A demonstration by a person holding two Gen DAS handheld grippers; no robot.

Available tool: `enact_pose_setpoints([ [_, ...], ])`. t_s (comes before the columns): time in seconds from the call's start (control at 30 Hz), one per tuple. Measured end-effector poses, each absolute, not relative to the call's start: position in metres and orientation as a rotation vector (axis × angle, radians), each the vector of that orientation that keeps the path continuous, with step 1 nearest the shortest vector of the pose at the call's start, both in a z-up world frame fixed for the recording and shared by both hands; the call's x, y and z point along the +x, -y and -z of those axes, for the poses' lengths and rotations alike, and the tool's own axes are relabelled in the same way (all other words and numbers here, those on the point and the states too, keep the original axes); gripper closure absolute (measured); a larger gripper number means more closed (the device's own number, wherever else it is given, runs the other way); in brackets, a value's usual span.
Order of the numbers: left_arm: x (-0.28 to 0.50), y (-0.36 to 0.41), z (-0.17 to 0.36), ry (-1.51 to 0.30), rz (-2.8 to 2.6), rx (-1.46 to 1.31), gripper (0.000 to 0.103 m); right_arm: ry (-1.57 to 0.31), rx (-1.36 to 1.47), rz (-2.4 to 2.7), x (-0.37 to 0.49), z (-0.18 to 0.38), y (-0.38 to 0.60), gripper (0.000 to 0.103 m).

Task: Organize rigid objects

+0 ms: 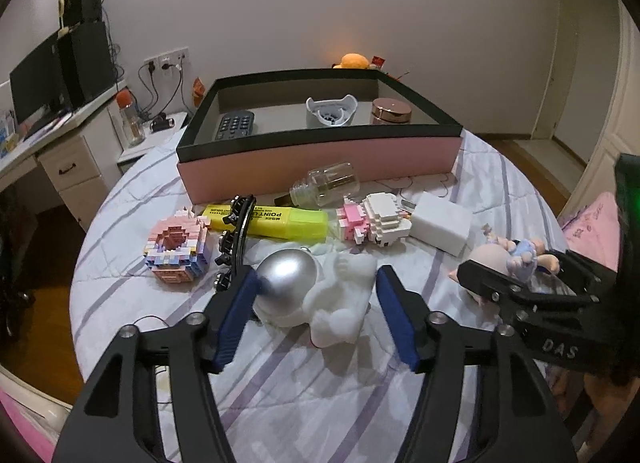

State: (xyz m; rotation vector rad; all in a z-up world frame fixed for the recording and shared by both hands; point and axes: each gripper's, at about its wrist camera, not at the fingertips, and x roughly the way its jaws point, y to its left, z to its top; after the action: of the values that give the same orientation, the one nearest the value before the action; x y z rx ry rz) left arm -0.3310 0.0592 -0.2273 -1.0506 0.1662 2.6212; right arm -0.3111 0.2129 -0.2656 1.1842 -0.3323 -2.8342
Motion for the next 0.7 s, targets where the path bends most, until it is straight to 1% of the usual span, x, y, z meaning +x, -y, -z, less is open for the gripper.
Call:
enact_pose_setpoints([
  [0.13,-0.337,-0.062,0.233,-0.182,-2.627,-1.063,0.031,0.309,1.199,2.846,-0.313,0.265,-0.211,0.02],
  [0.2,-0.341,-0.063,0.234,-0.178,-2.626,-1.065,0.031,0.3,1.195,2.852,-0.313,0.266,-0.21,0.02],
  [0.23,-0.343,-0.064,0.234,-0.178,-2.621,-1.065,0.034,0.299,1.194,2.853,-0.313,0.266,-0.21,0.02],
  [0.4,-0.344,-0.067,0.235,-0.202,-2.617,-1.05,0.034,0.283,1.197,2.852,-0.313,0.266,-0.209,0.02],
  [0.57,-0.338,-0.056,0.233,-0.153,-2.603,-1.055,0.035,0.284,1.204,2.855,-0.313,0.266,-0.208,0.02],
  [0.7,-0.33,-0.051,0.23,-0.164,-2.605,-1.049,0.035,0.308,1.219,2.888,-0.311,0.265,-0.206,0.02],
])
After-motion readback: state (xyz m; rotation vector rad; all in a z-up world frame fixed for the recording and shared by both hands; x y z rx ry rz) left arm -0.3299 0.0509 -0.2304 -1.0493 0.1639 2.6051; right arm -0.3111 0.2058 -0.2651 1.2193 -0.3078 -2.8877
